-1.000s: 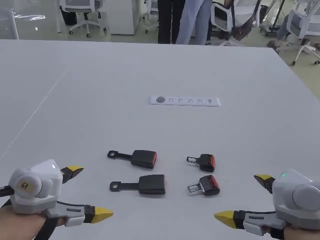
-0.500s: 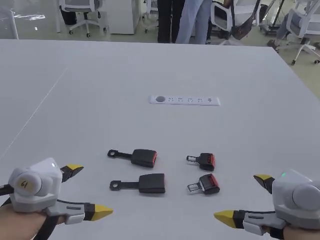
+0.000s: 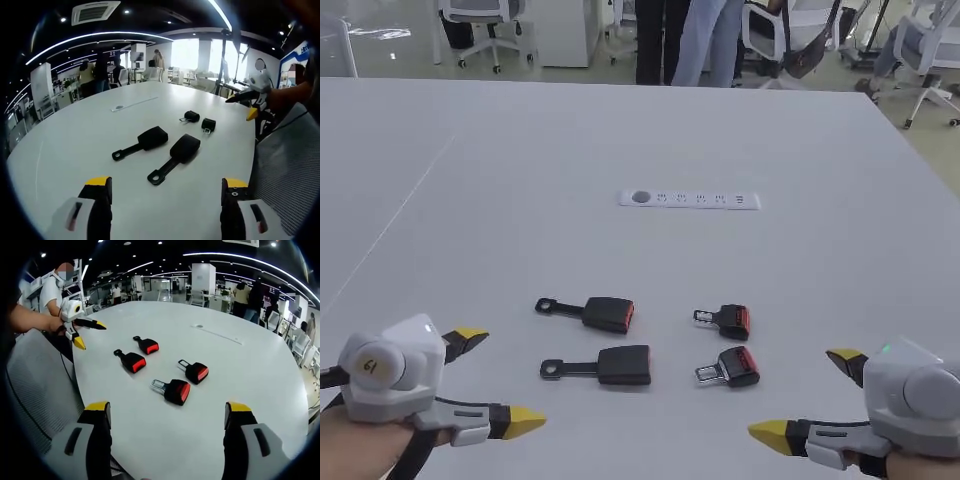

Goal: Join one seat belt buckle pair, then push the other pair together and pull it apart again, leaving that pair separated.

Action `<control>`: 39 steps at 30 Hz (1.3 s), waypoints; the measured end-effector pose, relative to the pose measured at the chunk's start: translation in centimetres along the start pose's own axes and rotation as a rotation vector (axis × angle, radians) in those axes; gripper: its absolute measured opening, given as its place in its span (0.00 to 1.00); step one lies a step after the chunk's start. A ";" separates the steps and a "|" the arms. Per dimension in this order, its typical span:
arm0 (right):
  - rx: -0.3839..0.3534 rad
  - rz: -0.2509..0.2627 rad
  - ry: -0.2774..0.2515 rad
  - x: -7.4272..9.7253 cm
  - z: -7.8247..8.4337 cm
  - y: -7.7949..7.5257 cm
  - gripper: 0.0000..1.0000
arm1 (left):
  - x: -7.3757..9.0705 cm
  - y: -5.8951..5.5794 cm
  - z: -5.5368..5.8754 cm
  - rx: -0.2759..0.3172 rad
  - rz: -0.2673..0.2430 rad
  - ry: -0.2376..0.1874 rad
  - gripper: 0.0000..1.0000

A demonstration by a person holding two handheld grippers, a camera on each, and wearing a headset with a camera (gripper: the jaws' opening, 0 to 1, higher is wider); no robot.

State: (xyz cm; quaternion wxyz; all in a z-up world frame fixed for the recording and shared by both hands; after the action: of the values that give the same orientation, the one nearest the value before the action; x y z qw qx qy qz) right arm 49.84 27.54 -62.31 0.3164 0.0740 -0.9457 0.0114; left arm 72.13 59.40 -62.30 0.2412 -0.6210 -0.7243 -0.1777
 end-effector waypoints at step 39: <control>0.129 -0.041 0.069 -0.6 -0.9 -0.3 0.77 | -0.4 -0.5 -0.3 -0.093 0.042 0.054 0.89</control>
State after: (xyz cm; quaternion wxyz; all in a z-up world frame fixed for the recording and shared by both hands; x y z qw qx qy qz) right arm 50.85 27.33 -61.97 0.3434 0.1130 -0.9299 0.0684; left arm 71.74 58.82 -62.25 0.2350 -0.6417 -0.6952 -0.2226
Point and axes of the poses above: the centre of the closed fingertips' face, and the gripper's own axes: x roughly backward along the fingers, y roughly to its left, z roughly out of its underside, the point moved 7 cm from there along x, roughly backward along the fingers
